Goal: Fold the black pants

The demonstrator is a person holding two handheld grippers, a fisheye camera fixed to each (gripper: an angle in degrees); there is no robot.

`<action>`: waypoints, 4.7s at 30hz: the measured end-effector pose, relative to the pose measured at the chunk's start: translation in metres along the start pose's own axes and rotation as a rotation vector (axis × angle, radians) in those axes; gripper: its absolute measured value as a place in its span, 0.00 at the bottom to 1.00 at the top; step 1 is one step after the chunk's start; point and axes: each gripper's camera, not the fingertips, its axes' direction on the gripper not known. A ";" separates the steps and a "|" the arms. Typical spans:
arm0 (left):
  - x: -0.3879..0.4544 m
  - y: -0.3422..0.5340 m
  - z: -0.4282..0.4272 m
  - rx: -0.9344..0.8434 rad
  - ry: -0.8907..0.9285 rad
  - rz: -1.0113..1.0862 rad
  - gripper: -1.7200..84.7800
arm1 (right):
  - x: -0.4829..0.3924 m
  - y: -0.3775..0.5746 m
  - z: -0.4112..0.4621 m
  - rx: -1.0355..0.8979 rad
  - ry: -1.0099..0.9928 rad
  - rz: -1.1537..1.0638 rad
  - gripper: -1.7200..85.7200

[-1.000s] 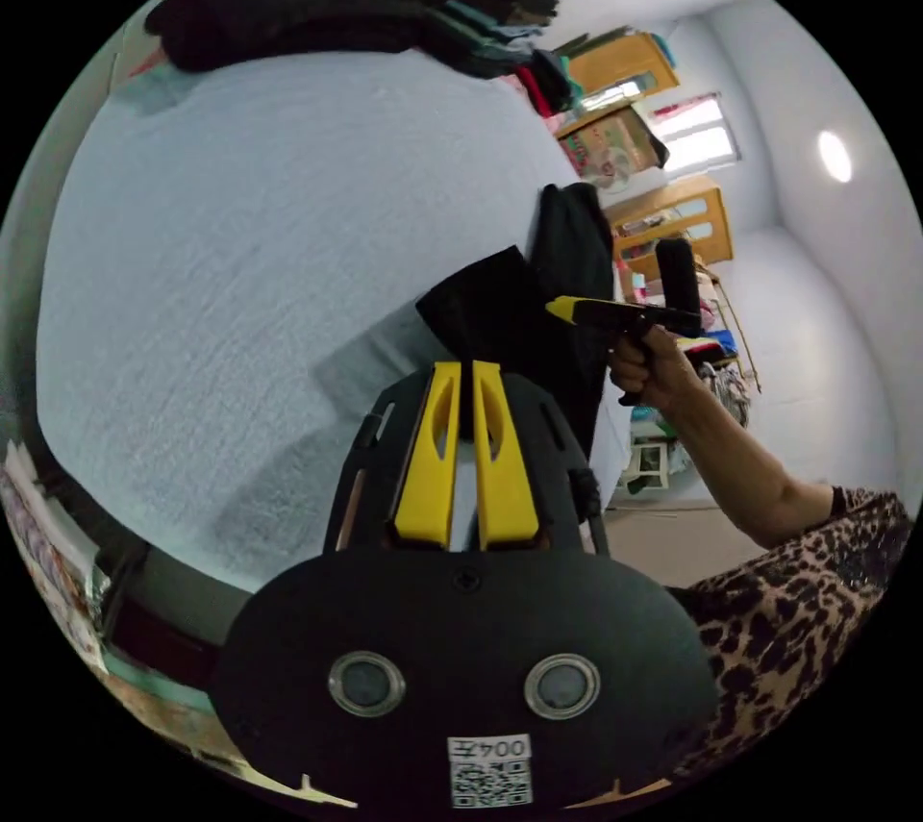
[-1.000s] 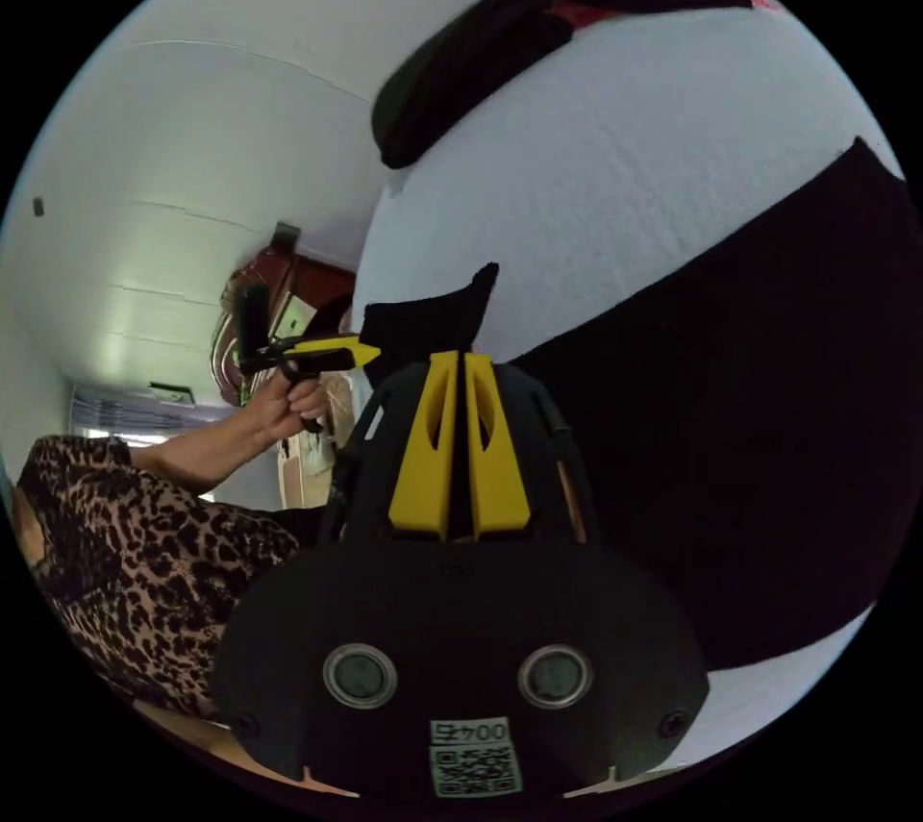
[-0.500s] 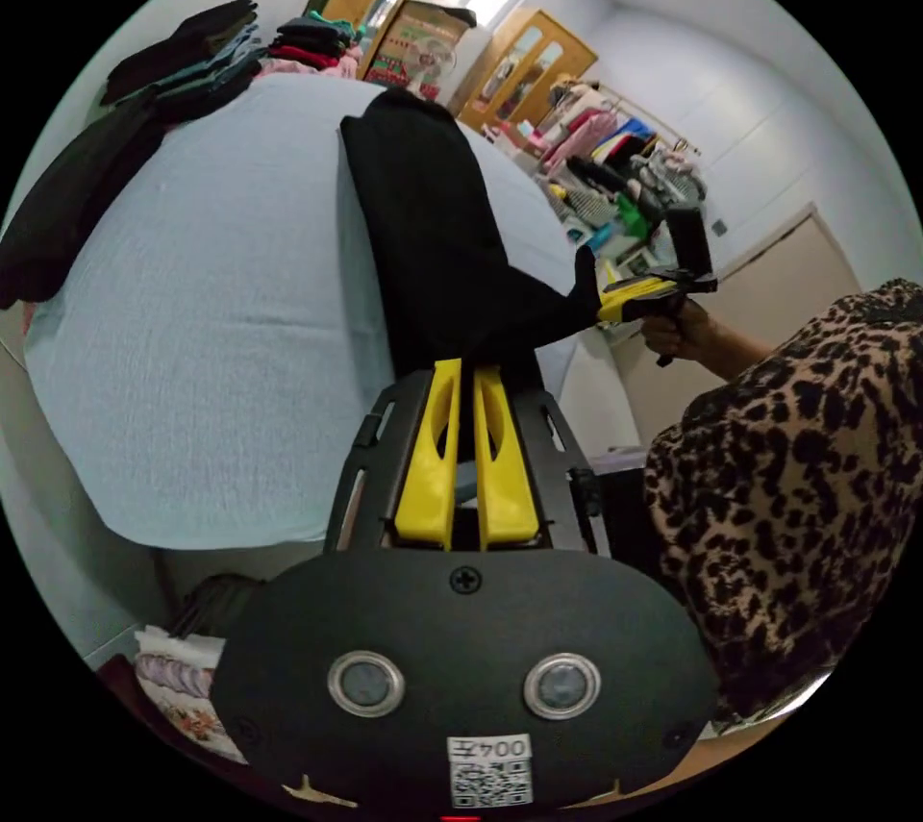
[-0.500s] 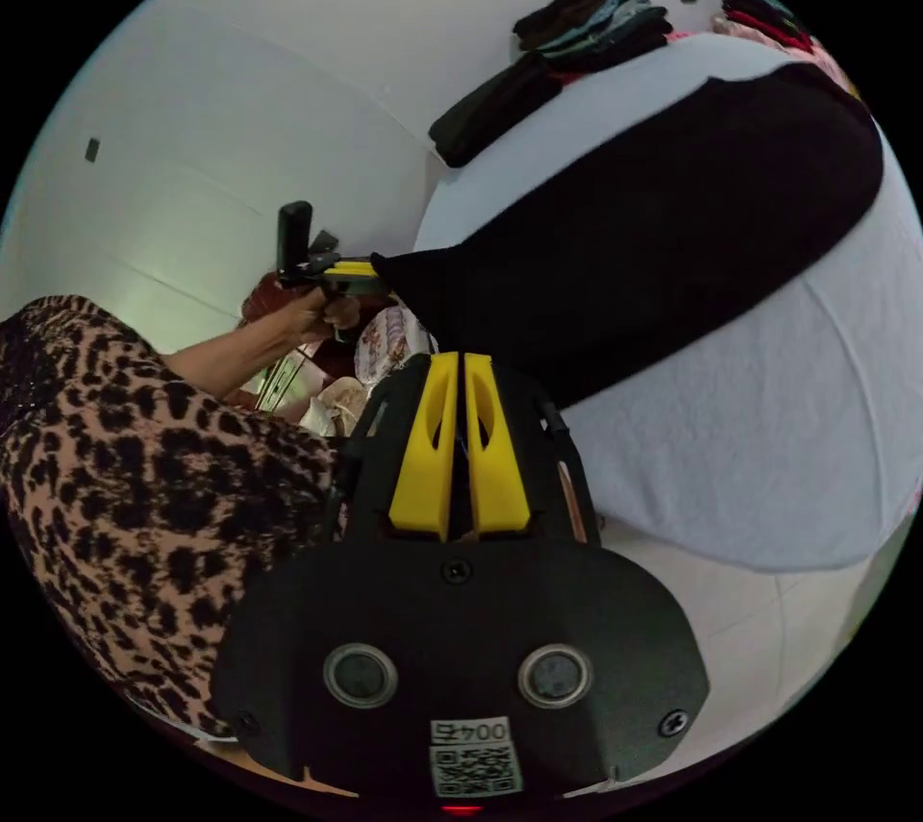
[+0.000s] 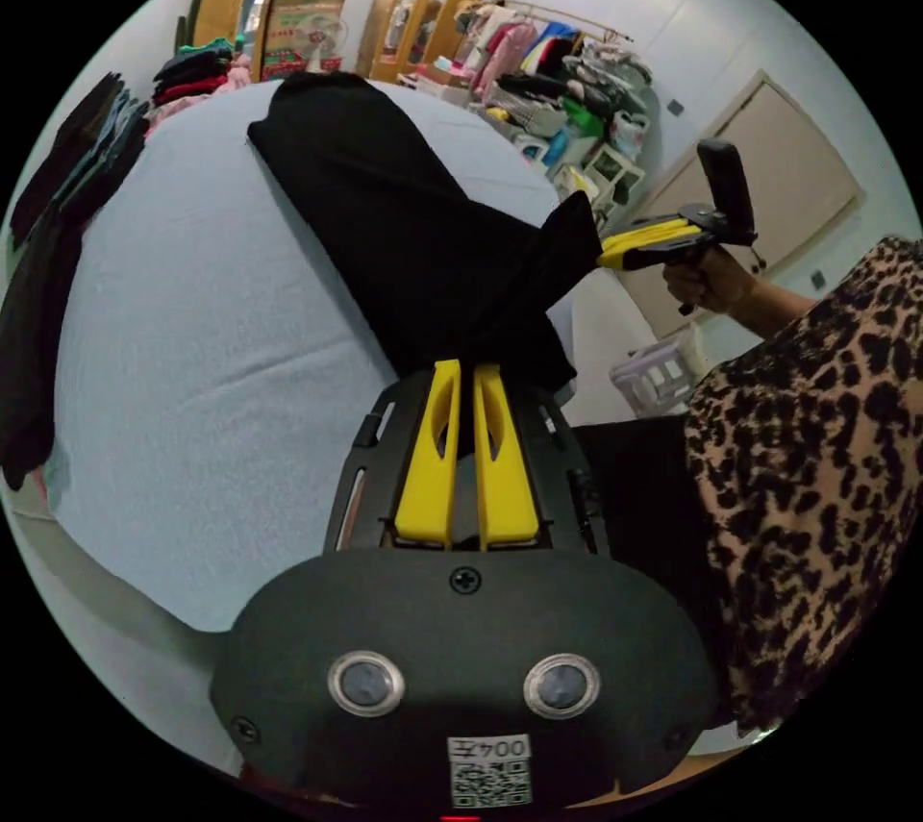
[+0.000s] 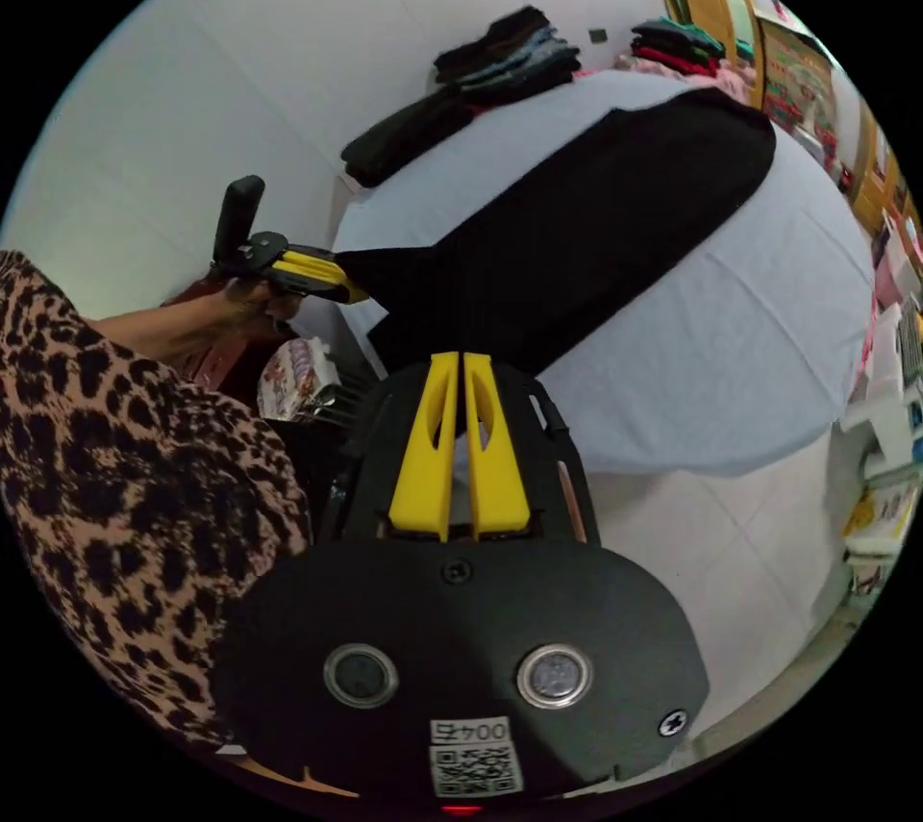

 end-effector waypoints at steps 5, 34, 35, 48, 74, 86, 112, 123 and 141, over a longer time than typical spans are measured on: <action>0.006 0.004 0.029 -0.095 -0.062 0.156 0.05 | -0.003 0.047 0.040 -0.027 0.103 0.116 0.01; -0.083 -0.020 0.049 -0.135 0.268 -0.078 0.04 | 0.106 0.234 0.081 0.148 -0.182 0.726 0.07; -0.086 -0.020 0.051 -0.141 0.258 -0.084 0.04 | 0.109 0.237 0.081 0.152 -0.182 0.728 0.08; -0.107 -0.019 0.047 -0.183 0.138 -0.208 0.06 | 0.126 0.247 0.069 0.144 -0.010 0.764 0.10; -0.152 -0.012 0.062 -0.299 0.244 -0.258 0.05 | 0.141 0.256 0.026 0.088 -0.151 0.797 0.06; -0.161 -0.004 0.057 -0.270 0.259 -0.260 0.05 | 0.197 0.200 -0.040 0.300 -0.256 0.778 0.08; -0.157 0.008 0.047 -0.252 0.234 -0.282 0.05 | 0.171 0.147 -0.080 0.187 -0.242 0.778 0.08; -0.152 0.011 0.045 -0.243 0.254 -0.302 0.05 | 0.113 0.148 -0.084 0.144 -0.293 0.791 0.03; -0.104 -0.026 -0.004 -0.119 0.118 0.007 0.02 | 0.116 0.048 -0.161 0.271 -0.181 0.786 0.09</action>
